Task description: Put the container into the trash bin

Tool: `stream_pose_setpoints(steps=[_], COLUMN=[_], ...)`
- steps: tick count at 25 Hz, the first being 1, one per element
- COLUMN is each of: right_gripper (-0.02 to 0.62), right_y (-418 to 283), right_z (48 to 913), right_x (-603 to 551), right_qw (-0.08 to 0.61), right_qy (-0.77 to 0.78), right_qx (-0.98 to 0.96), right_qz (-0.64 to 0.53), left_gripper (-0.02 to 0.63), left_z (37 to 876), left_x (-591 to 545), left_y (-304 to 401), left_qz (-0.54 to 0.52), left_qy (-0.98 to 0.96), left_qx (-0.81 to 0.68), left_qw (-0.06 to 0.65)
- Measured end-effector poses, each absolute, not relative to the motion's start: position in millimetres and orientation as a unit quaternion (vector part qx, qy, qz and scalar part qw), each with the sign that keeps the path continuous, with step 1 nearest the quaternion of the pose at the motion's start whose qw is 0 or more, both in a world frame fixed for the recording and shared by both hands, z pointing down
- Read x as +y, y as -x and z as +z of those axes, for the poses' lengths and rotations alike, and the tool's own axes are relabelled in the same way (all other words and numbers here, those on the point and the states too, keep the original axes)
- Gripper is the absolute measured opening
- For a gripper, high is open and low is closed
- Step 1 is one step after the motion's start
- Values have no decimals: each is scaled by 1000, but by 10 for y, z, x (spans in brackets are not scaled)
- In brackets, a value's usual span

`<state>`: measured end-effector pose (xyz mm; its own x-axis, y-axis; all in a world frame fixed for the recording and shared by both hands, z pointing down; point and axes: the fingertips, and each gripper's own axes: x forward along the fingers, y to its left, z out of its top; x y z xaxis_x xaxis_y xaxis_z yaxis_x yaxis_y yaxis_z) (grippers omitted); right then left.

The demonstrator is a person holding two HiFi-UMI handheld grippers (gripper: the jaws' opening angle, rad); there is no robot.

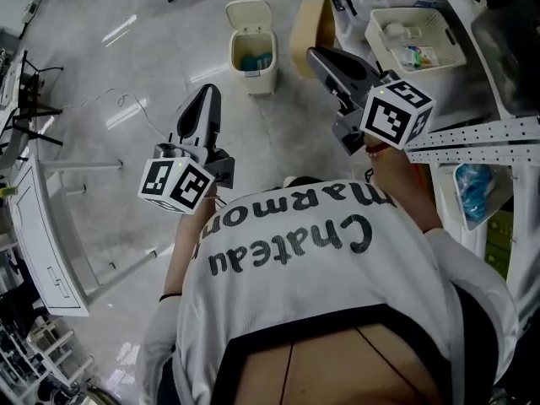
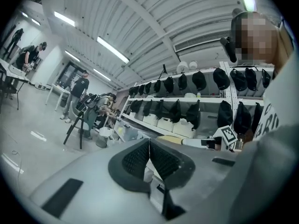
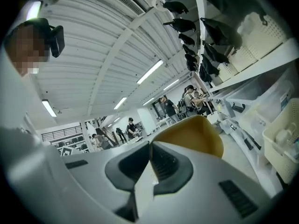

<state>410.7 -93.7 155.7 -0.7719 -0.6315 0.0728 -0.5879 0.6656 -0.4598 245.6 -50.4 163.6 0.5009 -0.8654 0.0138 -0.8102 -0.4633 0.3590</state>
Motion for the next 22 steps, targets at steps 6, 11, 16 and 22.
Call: stream_pose_setpoints(steps=[6,11,16,22], right_gripper=[37,37,37,37], right_y=[-4129,-4083,-4073,-4002], right_z=[1728,1839,1884,1914], right_x=[-1089,-1096,-1149,-1271], right_qw=[50,38,36,32], right_qy=[320,310,313,320], right_qx=[910,909,907,905], right_qz=[-258,-277,-281,-279], left_gripper=[26,26,26,26], left_z=[1774,1778,1814,1820], left_x=[-569,-591,-685,-905], left_y=[-2400,-2384,-2398,-2357], left_qz=[-65,-60,-59,-67], left_qy=[-836,-831,-834,-841], left_qx=[-514,-519,-513,-501], left_qw=[182,190,193,193])
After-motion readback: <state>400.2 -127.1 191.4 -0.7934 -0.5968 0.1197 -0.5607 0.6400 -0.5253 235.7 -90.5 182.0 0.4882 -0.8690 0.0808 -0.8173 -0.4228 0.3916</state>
